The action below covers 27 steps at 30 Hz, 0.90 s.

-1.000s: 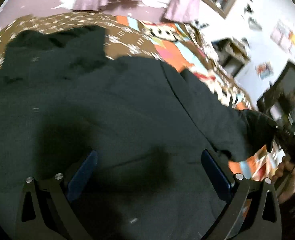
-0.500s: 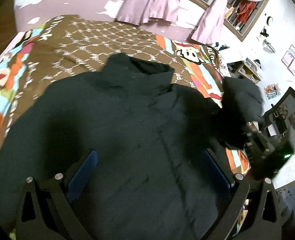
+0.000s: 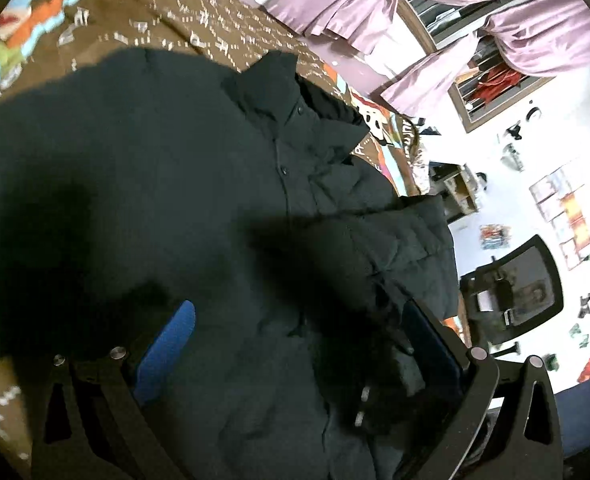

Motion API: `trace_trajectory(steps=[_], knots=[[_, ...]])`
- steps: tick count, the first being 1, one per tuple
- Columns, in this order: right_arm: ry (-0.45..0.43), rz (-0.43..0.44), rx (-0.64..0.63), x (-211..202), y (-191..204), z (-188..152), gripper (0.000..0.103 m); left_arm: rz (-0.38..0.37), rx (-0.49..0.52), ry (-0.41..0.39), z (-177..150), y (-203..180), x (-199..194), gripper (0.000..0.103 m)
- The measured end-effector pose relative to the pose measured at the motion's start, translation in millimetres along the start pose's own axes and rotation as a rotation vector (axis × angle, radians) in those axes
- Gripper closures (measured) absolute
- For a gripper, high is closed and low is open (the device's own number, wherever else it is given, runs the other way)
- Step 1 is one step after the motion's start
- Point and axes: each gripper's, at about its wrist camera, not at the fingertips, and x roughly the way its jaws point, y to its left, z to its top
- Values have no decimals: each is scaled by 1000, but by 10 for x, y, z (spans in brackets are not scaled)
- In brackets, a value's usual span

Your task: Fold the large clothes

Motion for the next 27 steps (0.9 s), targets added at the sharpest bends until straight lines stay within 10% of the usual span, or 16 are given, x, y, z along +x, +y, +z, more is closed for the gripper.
trace_trajectory(steps=[6, 10, 14, 21, 27], knots=[[-74, 27, 43, -145, -52, -102, 27, 3, -13, 41, -41, 141, 153, 2], [-112, 21, 145, -267, -260, -213, 26, 153, 106, 55, -110, 12, 211, 2], [-119, -20, 286, -358, -539, -254, 26, 363, 202, 1, -132, -80, 310, 28], [-129, 3, 505, -507, -887, -438, 25, 453, 256, 24, -70, -54, 506, 94], [-130, -15, 573, -568, -948, -520, 25, 516, 288, -53, -191, -119, 389, 103]])
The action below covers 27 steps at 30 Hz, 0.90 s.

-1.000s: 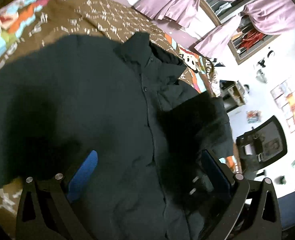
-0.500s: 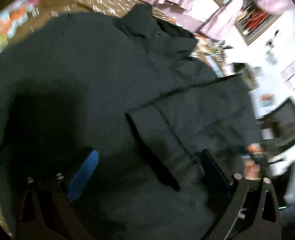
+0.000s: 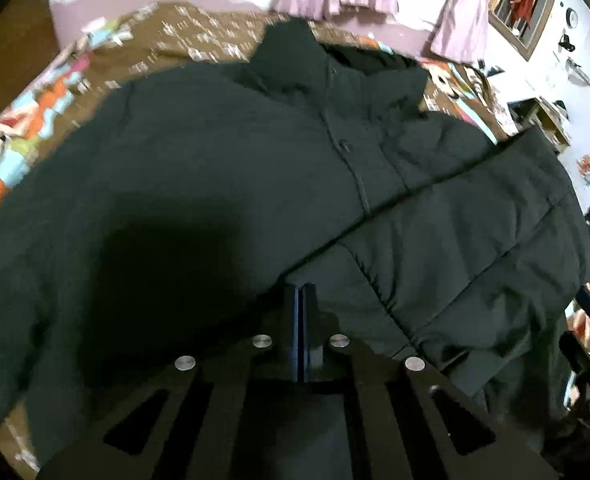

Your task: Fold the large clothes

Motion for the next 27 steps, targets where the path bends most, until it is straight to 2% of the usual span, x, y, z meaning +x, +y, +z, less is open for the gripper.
trace_trajectory(steps=[2, 4, 7, 12, 14, 16, 19, 21, 24, 27], knots=[[-17, -12, 12, -35, -39, 42, 25, 107, 11, -59, 29, 60, -191, 103], [-39, -18, 25, -93, -62, 85, 24, 175, -1, -115, 69, 114, -391, 103], [-63, -16, 44, -130, -86, 205, 24, 214, -44, -149, 108, 278, -582, 103], [-42, 61, 16, 27, 86, 478, 24, 280, -20, -156, -2, 450, -783, 103], [12, 148, 7, 217, 215, 593, 24, 300, 4, -131, 46, 384, -652, 103], [65, 193, 2, 452, 352, 651, 24, 311, 8, -99, -3, 395, -514, 103], [185, 211, -27, 928, 598, 667, 24, 299, -22, -58, -40, 518, -285, 103], [259, 151, -82, 1217, 760, 598, 21, 269, -43, -43, -89, 606, -212, 103], [277, 99, -121, 1361, 868, 531, 16, 222, -27, -85, -130, 648, -257, 103], [283, 87, -124, 1406, 860, 477, 12, 103, -80, -147, -226, 811, -415, 103]])
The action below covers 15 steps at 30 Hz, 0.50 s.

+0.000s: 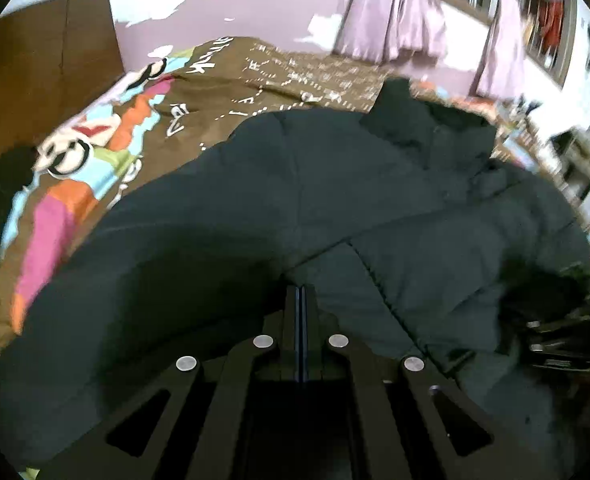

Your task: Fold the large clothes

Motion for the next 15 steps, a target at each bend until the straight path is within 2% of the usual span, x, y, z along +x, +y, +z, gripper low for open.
trace_trajectory(steps=[4, 5, 7, 9, 10, 11, 12, 15], knots=[[-39, -7, 3, -42, 31, -69, 6, -98, -136, -49, -41, 270, -267, 102], [-46, -12, 2, -53, 48, -51, 5, -111, -174, -58, -64, 352, -344, 99], [-63, -23, 8, -81, 73, -32, 5, -117, -228, -85, -129, 479, -501, 84], [-89, -3, 29, -128, 104, 34, 5, -106, -277, -122, -215, 579, -662, 40], [-106, 15, 37, -158, 133, 64, 5, -80, -317, -153, -282, 643, -773, 31], [-127, 39, 43, -202, 178, 104, 5, -62, -359, -194, -362, 705, -885, 27], [-143, 57, 43, -233, 230, 142, 5, -57, -398, -225, -436, 762, -992, 27], [-176, 120, 28, -299, 453, 287, 4, -7, -471, -226, -599, 903, -1148, 26]])
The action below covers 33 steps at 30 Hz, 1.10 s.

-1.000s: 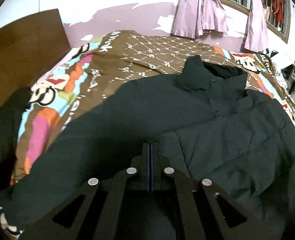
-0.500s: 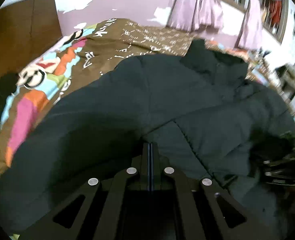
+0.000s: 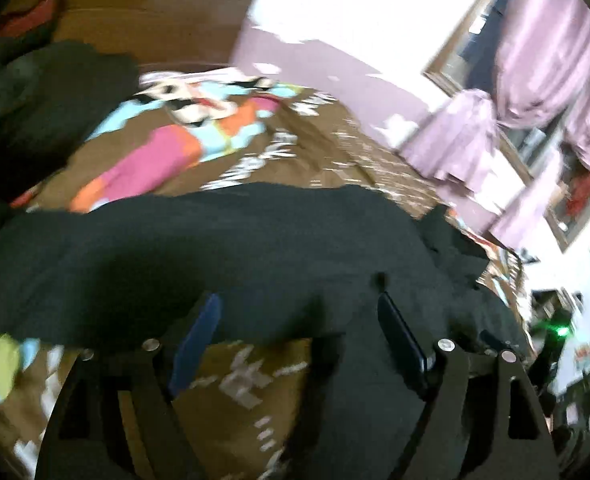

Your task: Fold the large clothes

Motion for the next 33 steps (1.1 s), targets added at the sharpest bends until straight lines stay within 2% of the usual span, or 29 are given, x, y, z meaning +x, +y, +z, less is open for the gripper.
trace_trajectory(steps=[6, 11, 15, 17, 22, 25, 27, 28, 30, 33], knots=[[-24, 82, -34, 60, 479, 206, 4, 148, -223, -52, -150, 623, -349, 26], [1, 111, -30, 221, 763, 275, 4, 335, -475, -115, -211, 1333, -573, 26], [5, 95, -57, 363, 913, 315, 4, 388, -617, -139, -288, 1760, -662, 27], [20, 85, -54, 447, 937, 327, 4, 410, -638, -114, -312, 1899, -649, 28], [61, 70, -49, 598, 941, 242, 0, 391, -678, -85, -389, 2051, -661, 35], [62, 60, -71, 633, 961, 168, 0, 385, -660, -67, -356, 2117, -647, 53], [60, 57, -72, 638, 962, 152, 0, 364, -648, -51, -343, 2173, -632, 76], [61, 59, -70, 640, 959, 145, 0, 357, -643, -42, -323, 2175, -597, 79], [63, 67, -64, 651, 949, 135, 0, 374, -616, -38, -308, 2173, -589, 92], [63, 77, -56, 671, 935, 112, 0, 415, -510, -63, -282, 2020, -639, 100]])
